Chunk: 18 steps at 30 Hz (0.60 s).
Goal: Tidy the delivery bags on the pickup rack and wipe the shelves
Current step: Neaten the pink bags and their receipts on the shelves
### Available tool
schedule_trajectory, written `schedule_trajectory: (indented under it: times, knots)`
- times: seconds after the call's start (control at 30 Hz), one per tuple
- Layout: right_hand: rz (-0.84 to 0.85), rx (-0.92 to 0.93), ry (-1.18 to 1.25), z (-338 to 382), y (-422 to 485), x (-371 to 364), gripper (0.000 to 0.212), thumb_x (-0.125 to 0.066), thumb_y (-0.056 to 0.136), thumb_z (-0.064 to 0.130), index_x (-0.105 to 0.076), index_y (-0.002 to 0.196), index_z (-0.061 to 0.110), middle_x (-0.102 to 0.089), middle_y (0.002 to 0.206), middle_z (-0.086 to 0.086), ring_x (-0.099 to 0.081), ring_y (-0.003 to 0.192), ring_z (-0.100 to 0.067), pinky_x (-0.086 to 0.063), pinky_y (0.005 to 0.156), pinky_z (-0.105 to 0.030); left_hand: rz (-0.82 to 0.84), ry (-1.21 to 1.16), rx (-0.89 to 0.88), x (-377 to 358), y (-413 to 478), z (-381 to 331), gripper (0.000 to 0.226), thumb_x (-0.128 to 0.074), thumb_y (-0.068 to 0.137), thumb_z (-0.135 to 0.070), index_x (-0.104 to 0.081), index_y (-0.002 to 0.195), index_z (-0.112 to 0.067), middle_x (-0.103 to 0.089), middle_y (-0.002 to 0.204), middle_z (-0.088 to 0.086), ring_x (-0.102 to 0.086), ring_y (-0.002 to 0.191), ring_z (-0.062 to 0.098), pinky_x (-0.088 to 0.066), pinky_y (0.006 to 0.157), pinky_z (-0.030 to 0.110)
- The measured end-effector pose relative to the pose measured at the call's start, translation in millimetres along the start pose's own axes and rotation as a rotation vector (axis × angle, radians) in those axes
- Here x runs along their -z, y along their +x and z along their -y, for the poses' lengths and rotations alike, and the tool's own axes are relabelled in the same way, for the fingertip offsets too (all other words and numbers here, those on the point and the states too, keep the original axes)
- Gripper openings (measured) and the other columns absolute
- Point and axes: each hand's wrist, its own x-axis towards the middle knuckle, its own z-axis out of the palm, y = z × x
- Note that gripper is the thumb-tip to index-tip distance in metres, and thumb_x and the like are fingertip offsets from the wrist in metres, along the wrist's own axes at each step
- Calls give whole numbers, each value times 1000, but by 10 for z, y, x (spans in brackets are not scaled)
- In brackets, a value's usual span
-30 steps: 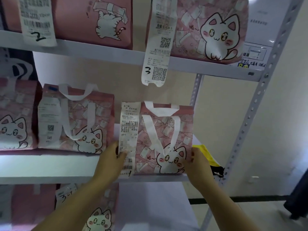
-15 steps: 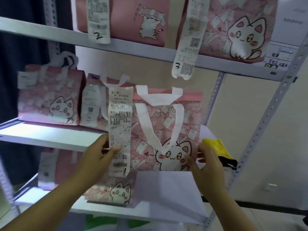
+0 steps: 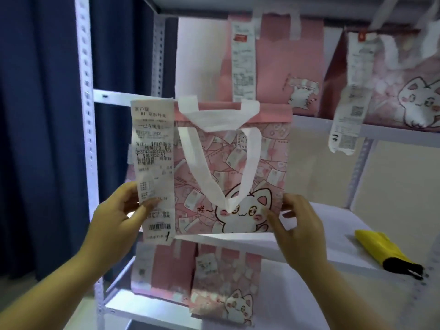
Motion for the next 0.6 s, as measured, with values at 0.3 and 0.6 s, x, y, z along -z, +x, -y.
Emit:
schedule_trajectory:
  times: [0.3,0.6]
  knots:
    - [-141,82,19,1073,779,-536,34,-61,84,39,-59,102,11,-58,91,5,-56,73,-10,-46,62,-14,-40,37,-243,1216,731,-257,21,-62,81,-27,-54,95,-41,-65,91,-32,-64,86,-6,-51,63,8]
    - [-176,-28,70,1689,1680,-780,22,-65,85,30,-55,102,20,-62,99,4,-60,87,-17,-54,75,-43,-116,93,-327,1681,1618,-540,20,-61,89,-23,-54,107,-26,-61,94,-20,-64,77,-7,-52,57,12]
